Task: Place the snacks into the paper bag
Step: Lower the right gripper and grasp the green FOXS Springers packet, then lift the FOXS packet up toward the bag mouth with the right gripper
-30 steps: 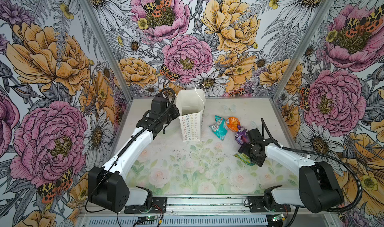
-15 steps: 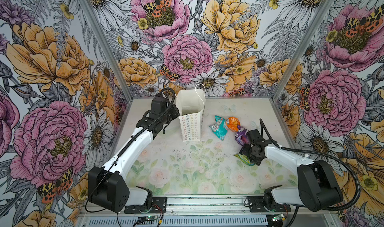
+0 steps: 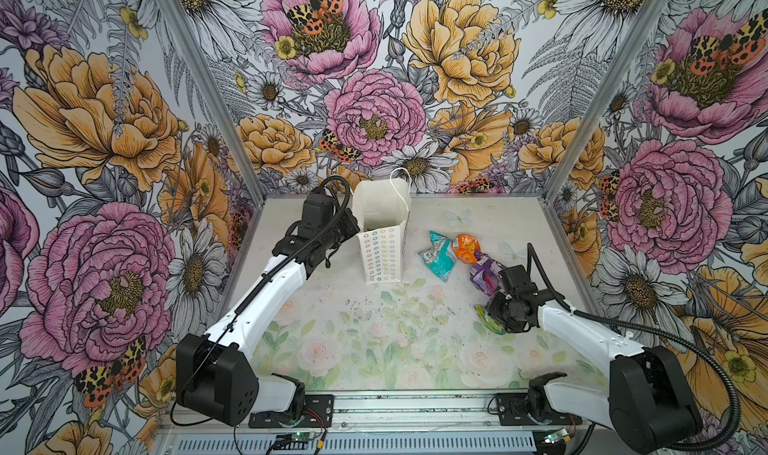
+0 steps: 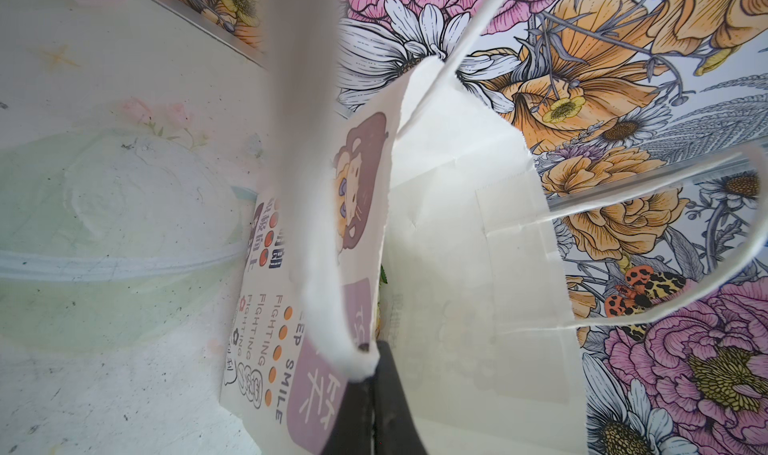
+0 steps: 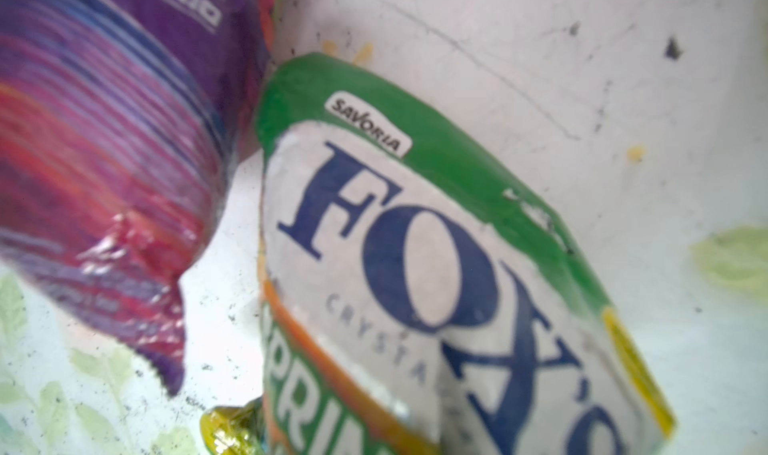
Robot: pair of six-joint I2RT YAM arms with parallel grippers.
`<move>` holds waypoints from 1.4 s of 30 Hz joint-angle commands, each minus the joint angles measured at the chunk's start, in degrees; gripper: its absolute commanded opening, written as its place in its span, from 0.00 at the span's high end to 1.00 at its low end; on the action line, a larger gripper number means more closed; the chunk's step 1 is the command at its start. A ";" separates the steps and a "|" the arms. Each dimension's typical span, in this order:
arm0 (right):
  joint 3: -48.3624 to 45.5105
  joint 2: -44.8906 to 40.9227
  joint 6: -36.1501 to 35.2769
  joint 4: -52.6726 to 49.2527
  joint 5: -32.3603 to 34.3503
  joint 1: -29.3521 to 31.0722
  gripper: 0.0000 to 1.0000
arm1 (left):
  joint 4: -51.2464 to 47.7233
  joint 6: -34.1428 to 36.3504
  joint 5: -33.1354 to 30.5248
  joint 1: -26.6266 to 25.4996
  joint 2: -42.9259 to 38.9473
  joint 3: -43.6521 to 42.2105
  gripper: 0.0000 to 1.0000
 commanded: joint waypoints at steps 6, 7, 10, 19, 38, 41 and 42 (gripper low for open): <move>1.97 -5.22 -3.02 -0.15 -5.78 -0.11 0.87 | -0.22 0.37 0.80 0.51 -0.46 -0.04 1.00; 2.53 -5.32 -3.55 -0.23 -6.78 -0.07 0.88 | -0.23 0.37 0.87 0.54 -0.37 -0.01 1.00; 4.54 -5.73 -5.06 -0.44 -9.53 0.01 0.91 | -0.24 0.41 0.81 0.53 -0.28 0.15 1.00; 12.50 -9.21 -9.99 -0.58 -17.35 0.74 1.00 | -0.24 0.46 0.54 0.70 -0.28 -0.23 1.00; 40.22 1.55 -20.67 1.34 -21.74 10.17 1.00 | -0.06 0.37 0.94 0.71 -0.19 -0.52 1.00; 48.33 8.50 -22.57 1.34 -23.40 12.84 1.00 | -0.07 0.37 1.16 0.78 -0.19 -0.52 1.00; 51.32 10.85 -23.44 1.38 -23.79 13.78 1.00 | -0.07 0.37 1.04 0.73 -0.19 -0.62 1.00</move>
